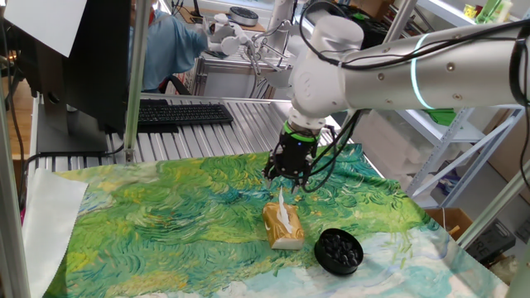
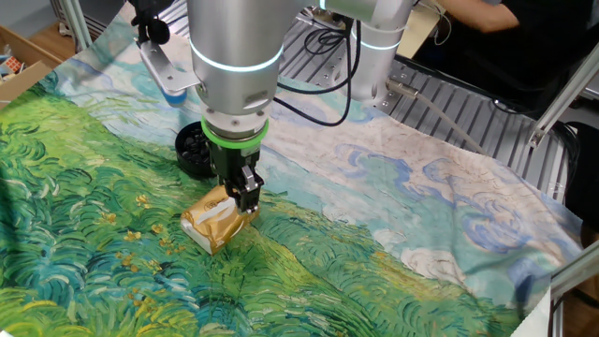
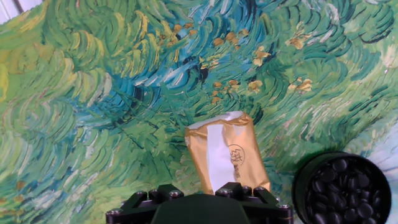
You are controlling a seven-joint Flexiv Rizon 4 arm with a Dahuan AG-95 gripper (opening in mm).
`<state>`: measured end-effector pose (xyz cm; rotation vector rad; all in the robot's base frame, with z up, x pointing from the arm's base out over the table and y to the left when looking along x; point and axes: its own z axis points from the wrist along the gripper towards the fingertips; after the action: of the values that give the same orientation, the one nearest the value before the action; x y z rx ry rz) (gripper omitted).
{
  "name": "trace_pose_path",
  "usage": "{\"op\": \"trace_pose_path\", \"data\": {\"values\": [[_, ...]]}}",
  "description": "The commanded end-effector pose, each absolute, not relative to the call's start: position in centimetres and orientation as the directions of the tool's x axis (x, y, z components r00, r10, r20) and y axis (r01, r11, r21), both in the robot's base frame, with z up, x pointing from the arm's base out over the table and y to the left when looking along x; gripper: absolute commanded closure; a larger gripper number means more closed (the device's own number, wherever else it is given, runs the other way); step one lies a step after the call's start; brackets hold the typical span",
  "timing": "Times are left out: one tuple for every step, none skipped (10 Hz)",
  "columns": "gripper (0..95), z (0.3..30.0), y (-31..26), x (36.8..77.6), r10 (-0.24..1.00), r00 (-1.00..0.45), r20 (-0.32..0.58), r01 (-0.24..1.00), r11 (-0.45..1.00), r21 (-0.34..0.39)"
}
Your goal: Pull out a napkin
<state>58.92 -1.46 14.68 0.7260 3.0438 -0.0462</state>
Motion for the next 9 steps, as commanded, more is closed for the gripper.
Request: {"op": "trace_pose_path", "data": {"values": [[38.0,14.8,-1.5,58.8,0.451,-0.893,-0.011,0.451,0.892,-0.019],[38.0,14.8,-1.5,58.8,0.451,-0.893,-0.009,0.451,0.892,-0.016],[38.0,14.8,-1.6,58.8,0.439,-0.898,-0.012,0.439,0.898,-0.019],[38.0,14.7,-1.9,58.8,0.432,-0.902,-0.014,0.433,0.901,-0.018],[38.0,14.3,-3.1,58.7,0.407,-0.913,-0.014,0.407,0.913,-0.016],[38.0,14.0,-3.9,58.6,0.391,-0.92,-0.014,0.391,0.92,-0.016],[38.0,13.7,-4.9,58.4,0.385,-0.923,-0.014,0.385,0.923,-0.014],[38.0,13.7,-5.0,58.4,0.389,-0.921,-0.012,0.39,0.921,-0.013],[38.0,13.7,-4.8,58.4,0.39,-0.921,-0.011,0.39,0.921,-0.012]]}}
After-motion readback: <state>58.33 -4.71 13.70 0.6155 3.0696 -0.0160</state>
